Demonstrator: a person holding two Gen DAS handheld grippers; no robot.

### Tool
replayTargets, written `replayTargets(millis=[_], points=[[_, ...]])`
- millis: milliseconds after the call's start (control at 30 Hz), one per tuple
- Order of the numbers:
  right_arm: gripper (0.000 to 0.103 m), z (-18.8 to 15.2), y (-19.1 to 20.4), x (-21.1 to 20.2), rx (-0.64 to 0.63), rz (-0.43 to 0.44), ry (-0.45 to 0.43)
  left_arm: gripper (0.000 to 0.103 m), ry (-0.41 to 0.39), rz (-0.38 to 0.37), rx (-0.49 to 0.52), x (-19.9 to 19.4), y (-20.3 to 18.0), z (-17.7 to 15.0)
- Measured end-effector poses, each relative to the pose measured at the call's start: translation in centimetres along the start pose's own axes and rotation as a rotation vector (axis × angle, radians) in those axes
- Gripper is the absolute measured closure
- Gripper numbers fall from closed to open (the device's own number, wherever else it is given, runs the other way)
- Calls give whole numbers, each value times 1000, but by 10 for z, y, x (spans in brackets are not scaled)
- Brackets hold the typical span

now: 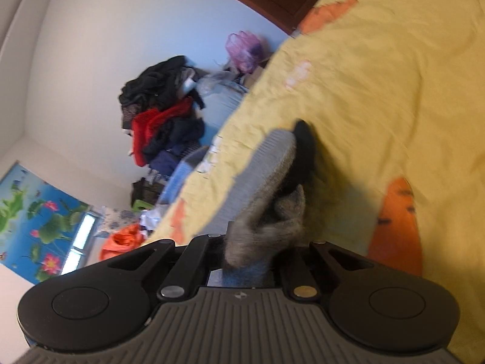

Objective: Fold small clothes
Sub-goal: 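Grasp the edge of the folded sweater with both tools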

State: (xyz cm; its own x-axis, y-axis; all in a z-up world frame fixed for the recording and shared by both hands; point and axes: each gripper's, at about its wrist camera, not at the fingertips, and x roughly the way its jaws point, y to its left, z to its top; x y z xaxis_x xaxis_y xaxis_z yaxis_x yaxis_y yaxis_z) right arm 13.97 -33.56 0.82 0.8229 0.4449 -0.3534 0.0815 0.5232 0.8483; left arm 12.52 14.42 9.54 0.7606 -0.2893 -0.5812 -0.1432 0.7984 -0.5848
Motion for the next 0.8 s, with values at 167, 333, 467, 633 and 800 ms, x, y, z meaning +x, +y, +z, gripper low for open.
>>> replayTargets(millis=[167,333,467,633,800], points=[[90,-3,17,-36,-21,90,20,98,29,-60,47,-42,-3,-21],[90,-37,-4,-97,-26,93,90,98,98,16,106,-75,35,-79],[87,-75,-49,-140,67,28,147,96,203,88,89,-76,79,-117],[41,-82,-64,-163,-15,-144,174,74,208,130,172,-95,95,-109],[18,-29,-31,-163,-245,-132,55,26,-109,291,313,-106,58,-51]])
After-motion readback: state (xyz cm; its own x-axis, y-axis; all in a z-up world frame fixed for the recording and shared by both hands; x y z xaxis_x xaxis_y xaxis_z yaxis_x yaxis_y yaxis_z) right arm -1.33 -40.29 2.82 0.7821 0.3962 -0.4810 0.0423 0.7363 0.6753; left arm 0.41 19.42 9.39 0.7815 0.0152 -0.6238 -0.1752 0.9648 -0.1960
